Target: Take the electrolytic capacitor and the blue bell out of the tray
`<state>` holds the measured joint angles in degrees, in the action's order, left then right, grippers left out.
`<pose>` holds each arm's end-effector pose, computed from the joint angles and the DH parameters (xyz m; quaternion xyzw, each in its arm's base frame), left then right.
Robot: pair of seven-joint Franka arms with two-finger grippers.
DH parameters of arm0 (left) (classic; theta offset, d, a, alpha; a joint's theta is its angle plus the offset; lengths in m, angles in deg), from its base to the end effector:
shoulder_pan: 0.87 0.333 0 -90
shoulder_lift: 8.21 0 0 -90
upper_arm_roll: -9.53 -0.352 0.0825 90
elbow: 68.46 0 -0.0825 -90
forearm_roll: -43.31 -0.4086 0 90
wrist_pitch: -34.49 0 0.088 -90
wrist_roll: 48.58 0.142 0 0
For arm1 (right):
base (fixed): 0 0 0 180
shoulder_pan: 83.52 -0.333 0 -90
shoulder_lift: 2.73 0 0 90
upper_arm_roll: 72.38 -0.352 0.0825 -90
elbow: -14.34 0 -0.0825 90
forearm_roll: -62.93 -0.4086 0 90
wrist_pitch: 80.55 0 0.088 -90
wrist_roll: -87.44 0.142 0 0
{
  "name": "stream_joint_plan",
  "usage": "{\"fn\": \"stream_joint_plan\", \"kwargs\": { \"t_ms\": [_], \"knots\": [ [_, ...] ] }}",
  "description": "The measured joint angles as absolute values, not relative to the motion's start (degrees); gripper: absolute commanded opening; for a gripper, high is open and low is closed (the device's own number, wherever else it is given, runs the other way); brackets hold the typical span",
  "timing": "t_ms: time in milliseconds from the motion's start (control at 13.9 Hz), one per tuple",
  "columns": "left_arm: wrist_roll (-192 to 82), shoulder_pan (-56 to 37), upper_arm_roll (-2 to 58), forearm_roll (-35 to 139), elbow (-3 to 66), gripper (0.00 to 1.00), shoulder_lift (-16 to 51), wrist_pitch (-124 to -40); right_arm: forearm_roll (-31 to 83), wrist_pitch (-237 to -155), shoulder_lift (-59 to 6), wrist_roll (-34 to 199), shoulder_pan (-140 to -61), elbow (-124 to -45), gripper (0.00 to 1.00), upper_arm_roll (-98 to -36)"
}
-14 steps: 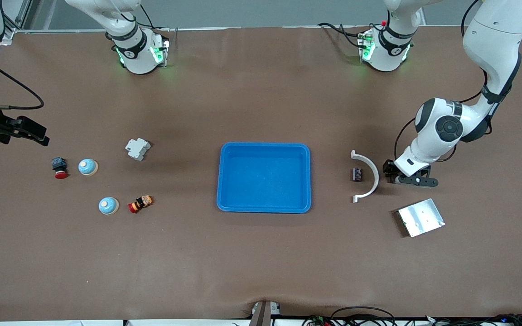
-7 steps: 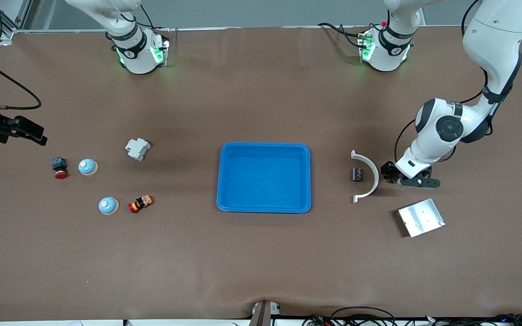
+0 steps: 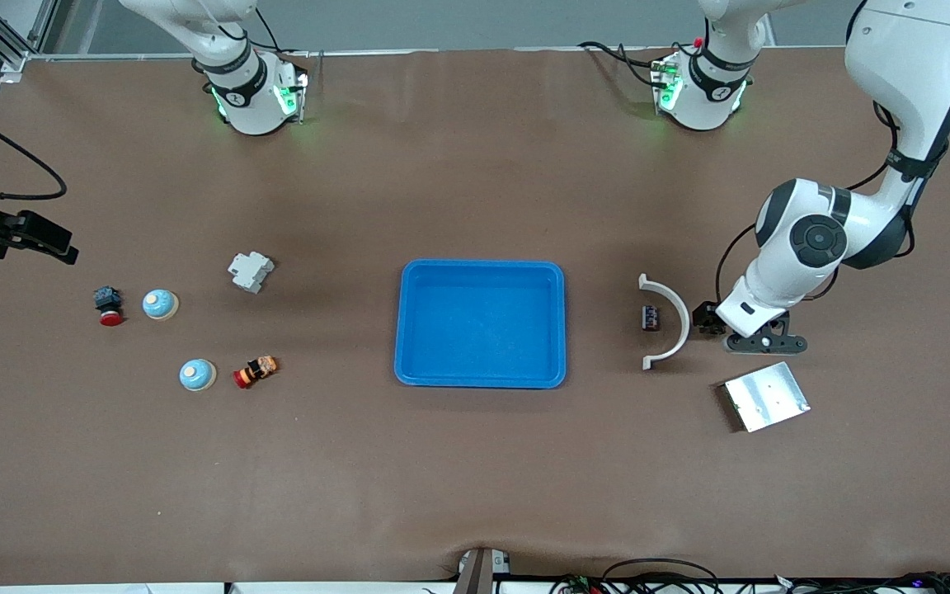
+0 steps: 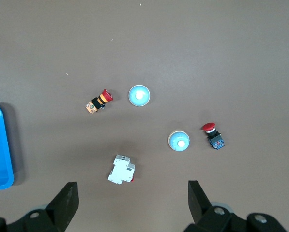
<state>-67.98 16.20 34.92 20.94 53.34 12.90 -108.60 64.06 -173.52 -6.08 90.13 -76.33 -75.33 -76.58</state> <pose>0.6034 -0.0818 0.2347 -0.9978 0.0420 -0.0384 0.0351 0.6021 -0.0354 0.5985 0.9988 -0.0491 -0.0004 0.0077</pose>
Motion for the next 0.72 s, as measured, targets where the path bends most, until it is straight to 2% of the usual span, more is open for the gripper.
{"fn": "stream_joint_plan", "kwargs": {
  "t_ms": [504,720],
  "knots": [
    [-65.63,17.73,36.07,23.45,49.91,1.0,10.63,-107.59,64.06,-173.36,-6.08,90.13,-76.31,-75.25,1.0,-76.61],
    [-62.31,18.61,36.29,26.2,45.93,1.0,9.41,-100.89,64.06,-173.37,-6.08,90.13,-76.3,-75.2,1.0,-76.61]
  ]
}}
